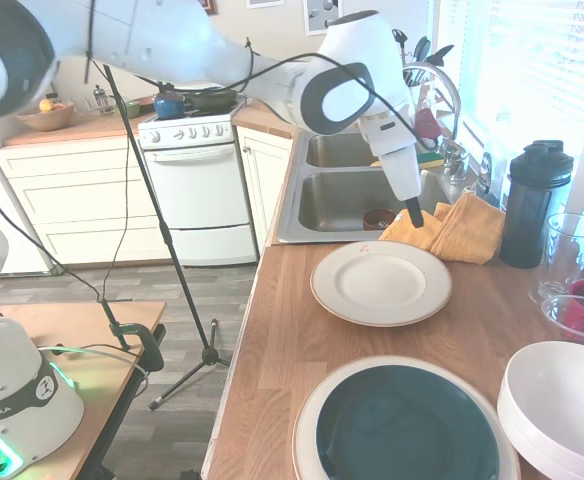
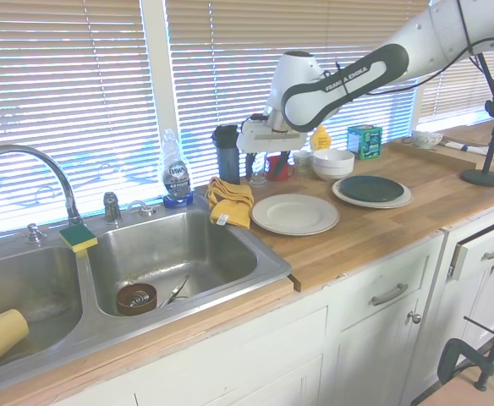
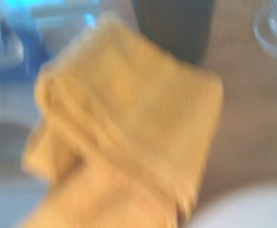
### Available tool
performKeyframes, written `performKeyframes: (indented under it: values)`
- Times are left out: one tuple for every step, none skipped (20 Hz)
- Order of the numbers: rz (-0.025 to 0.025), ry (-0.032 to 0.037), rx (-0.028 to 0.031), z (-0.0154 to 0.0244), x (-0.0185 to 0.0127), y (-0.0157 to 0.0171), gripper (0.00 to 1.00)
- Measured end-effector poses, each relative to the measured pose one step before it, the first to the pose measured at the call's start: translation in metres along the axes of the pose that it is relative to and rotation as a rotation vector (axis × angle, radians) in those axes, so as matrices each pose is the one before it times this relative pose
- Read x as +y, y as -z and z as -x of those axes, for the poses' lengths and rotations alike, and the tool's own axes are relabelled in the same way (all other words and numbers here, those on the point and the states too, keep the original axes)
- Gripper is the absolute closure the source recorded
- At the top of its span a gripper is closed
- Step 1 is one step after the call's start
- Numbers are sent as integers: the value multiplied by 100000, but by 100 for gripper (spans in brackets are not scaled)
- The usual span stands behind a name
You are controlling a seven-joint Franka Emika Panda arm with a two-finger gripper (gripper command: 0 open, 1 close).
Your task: Wipe the white plate in clockwise motion
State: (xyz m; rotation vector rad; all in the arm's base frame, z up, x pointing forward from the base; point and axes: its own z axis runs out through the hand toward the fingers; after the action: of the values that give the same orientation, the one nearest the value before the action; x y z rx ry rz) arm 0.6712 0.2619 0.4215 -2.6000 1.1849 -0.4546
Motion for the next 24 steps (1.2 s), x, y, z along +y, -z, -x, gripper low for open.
performKeyframes:
  values:
    - [-805,-663,1154,-787,-684,-613,0]
    - [-585,-708,913,-764,-578,-608,0]
    - [-875,-806,815,-715,-546,-559,0]
    - [-979,-725,710,-659,-571,-504,0]
    - [-450,-738,323,-508,-504,-448,0]
    - [-102,-826,-75,-397,-435,-492,0]
    - [200,-666,-74,-323,-347,-594,0]
    - [210,-365,195,-299,-304,-595,0]
    - [566,-455,-16,-255,-182,-780,0]
    - [938,-722,-371,-235,-79,-887,0]
    - [1268,-798,-576,-209,21,-997,0]
    - [1084,-571,-395,-206,-3,-922,0]
    - [1327,-513,-446,-193,39,-960,0]
    - [1005,-634,-526,-187,-13,-749,0]
    - [780,-717,-821,-142,-48,-641,0]
    - [738,-711,-1095,-127,-83,-419,0]
    - [806,-857,-1411,-19,-112,-320,0]
    - [615,-647,-1452,84,-158,-143,0]
    - [615,-304,-1254,154,-141,-153,0]
    - [125,-261,-1688,317,-154,-174,0]
    - [-90,-219,-1887,424,-145,-196,0]
    - [-16,-74,-1537,378,-113,-108,0]
    - [275,39,-1112,453,-129,-21,0]
    - [32,92,-1009,450,-144,65,0]
